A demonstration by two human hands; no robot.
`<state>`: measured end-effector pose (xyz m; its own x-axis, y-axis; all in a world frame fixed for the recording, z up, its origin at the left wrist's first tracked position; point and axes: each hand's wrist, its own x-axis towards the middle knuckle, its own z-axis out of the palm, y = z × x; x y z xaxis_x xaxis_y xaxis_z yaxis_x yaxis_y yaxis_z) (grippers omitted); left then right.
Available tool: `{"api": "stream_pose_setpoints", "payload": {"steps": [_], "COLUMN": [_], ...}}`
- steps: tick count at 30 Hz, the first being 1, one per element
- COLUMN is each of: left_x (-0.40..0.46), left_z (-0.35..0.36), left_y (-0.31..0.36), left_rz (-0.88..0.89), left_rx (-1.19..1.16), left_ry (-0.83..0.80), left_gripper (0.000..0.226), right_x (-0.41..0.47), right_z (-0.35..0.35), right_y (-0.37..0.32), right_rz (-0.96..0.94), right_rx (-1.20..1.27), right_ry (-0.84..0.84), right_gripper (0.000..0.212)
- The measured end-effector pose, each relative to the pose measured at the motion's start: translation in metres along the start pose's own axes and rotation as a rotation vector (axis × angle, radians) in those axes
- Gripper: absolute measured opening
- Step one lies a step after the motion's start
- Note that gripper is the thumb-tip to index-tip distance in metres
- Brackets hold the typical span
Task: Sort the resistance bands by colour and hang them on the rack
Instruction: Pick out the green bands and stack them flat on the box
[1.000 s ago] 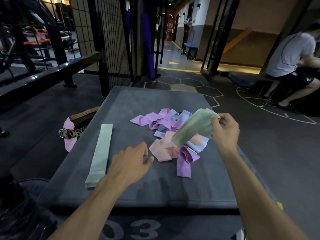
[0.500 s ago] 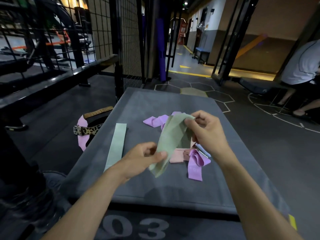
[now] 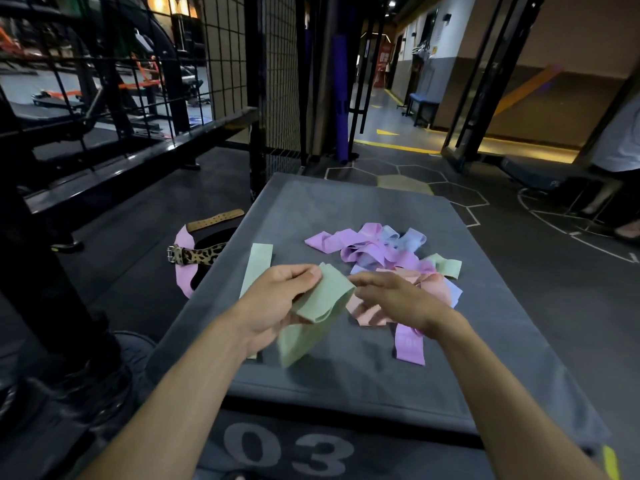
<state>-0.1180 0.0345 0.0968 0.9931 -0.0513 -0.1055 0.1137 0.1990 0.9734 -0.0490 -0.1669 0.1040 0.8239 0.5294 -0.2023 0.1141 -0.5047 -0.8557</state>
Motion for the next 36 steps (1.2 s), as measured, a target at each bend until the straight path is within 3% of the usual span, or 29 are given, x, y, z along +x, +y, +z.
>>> {"api": "stream_pose_setpoints", "payload": {"steps": [7, 10, 13, 19, 24, 29, 33, 36], "left_x": [-0.004, -0.007, -0.008, -0.012, -0.015, -0.015, -0.014, -0.013], "left_z": [-0.003, -0.006, -0.011, -0.019, -0.022, -0.029, -0.037, -0.042], "left_y": [0.010, 0.015, 0.016, 0.009, 0.005, 0.002, 0.004, 0.005], "left_rz": [-0.057, -0.086, -0.125, -0.114, -0.056, -0.036, -0.045, -0.046], "left_rx": [-0.144, -0.184, -0.182, 0.315, 0.467, 0.567, 0.675, 0.637], "left_ry": [-0.066, -0.059, -0.017, 0.056, -0.126, -0.221, -0.239, -0.199], "left_gripper": [0.030, 0.027, 0.030, 0.037, 0.045, 0.059, 0.052, 0.035], "right_x": [0.007, 0.006, 0.003, -0.001, 0.002, 0.002, 0.004, 0.008], "right_z": [0.037, 0.040, 0.032, 0.027, 0.031, 0.025, 0.026, 0.025], "right_y": [-0.013, -0.009, -0.010, -0.012, -0.013, -0.005, 0.000, 0.007], "right_rz": [-0.226, -0.415, -0.408, -0.245, -0.167, -0.157, -0.230, -0.258], "right_rx": [0.443, 0.382, 0.324, 0.275, 0.254, 0.075, -0.184, -0.256], "right_ry": [-0.099, -0.126, -0.062, -0.058, -0.133, -0.179, -0.232, -0.168], "right_gripper": [0.047, 0.052, 0.046, 0.042, 0.041, 0.046, 0.063, 0.057]}}
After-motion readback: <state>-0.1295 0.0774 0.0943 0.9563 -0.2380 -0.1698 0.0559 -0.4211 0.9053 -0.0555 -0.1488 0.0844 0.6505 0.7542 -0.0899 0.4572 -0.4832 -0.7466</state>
